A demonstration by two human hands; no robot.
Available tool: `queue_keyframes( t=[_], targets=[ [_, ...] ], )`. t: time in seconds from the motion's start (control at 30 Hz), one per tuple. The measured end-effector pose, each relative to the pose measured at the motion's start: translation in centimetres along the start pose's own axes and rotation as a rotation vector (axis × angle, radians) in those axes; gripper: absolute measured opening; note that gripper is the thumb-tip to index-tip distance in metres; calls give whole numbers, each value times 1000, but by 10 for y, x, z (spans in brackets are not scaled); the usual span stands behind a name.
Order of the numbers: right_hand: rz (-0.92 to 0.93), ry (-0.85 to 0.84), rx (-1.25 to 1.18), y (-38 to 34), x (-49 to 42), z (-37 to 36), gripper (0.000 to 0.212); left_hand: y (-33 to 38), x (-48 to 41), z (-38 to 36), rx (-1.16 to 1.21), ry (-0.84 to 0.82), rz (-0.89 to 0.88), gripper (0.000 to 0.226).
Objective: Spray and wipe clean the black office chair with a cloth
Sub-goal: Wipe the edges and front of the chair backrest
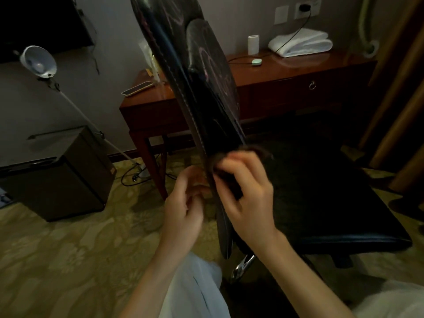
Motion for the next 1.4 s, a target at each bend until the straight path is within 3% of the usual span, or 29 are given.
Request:
queue_keyframes(
  t=[0.2,0.3,0.47,0.63,0.73,0.87,1.13,1.27,1.33,1.4],
  targets=[
    [-273,-235,35,73,116,-25,18,-8,-1,2,-13,-12,44,46],
    [-361,-138,-26,61,98,-12,18,-7,0,2,1,-17,43,45],
    [-73,163,-123,-36,-32,36,24,-2,-1,2,10,-4,15,50],
    [8,152,-117,-50,-89,19,22,-5,-1,2,-5,-1,27,44],
    [33,108,-94,-29,-49,7,13,-5,-1,2,30,-7,36,42],
    [45,-26,44,16,28,-10,23,-5,-2,0,43,-36,21,48],
    [-132,-263,246,111,186,-64,20,-16,0,-2,77,-15,-1,48],
    [-286,-415,230,146,253,-86,37,-22,-1,2,93,18,18,48],
    [-413,-366,167,153,265,-78,38,-29,2,1,78,20,37,45],
    [-563,-174,85,149,252,-53,33,-43,11,-3,27,20,74,43]
  ],
)
Point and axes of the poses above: each hand's wrist, its own x-axis away from the middle knuckle, its own z-axis out of the back of the hand, y = z × x, the point moved 8 cm from there along -x, towards the middle knuckle, and after that the axes turned 1 degree about -z, right-handed, at the moved point
